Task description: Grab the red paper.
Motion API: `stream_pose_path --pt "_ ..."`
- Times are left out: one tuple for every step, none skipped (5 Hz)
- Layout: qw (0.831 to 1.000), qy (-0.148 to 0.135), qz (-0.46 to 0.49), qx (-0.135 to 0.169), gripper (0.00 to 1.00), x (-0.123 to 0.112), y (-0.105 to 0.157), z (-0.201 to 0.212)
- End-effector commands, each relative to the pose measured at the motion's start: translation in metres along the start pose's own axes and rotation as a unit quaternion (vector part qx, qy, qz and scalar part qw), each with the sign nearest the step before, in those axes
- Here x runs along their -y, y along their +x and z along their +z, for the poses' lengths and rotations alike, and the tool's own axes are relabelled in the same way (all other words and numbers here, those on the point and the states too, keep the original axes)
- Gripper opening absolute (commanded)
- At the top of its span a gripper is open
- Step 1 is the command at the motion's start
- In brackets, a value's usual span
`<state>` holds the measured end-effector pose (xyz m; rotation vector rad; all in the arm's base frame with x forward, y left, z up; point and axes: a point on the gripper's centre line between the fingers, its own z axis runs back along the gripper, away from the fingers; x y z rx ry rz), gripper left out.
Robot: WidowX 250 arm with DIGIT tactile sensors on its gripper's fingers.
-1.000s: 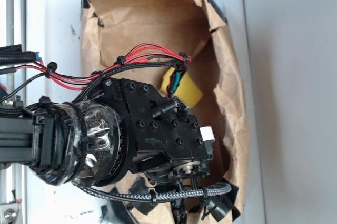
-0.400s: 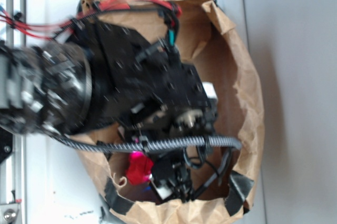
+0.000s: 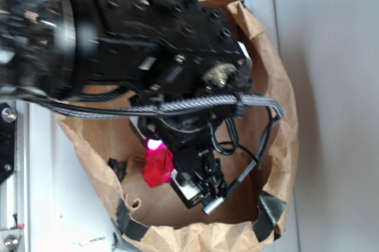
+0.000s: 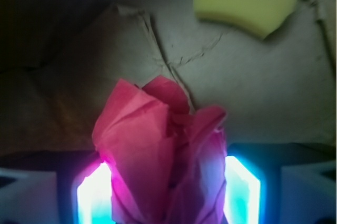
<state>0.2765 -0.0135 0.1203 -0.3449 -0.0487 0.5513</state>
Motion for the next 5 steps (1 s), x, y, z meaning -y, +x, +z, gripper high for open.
stream_pose_path --pt "0.993 -0.031 0.052 0.099 0.00 -0.012 0.024 0.056" --pt "0.991 -0.032 0.066 0.110 0.00 -0.011 0.029 0.065" --pt "0.992 -0.069 0.065 0.081 0.00 -0.014 0.032 0.073" --pt "0.992 -0.078 0.066 0.075 0.00 -0.013 0.033 0.076" --pt "0.992 -0.071 0.062 0.082 0.00 -0.009 0.033 0.070"
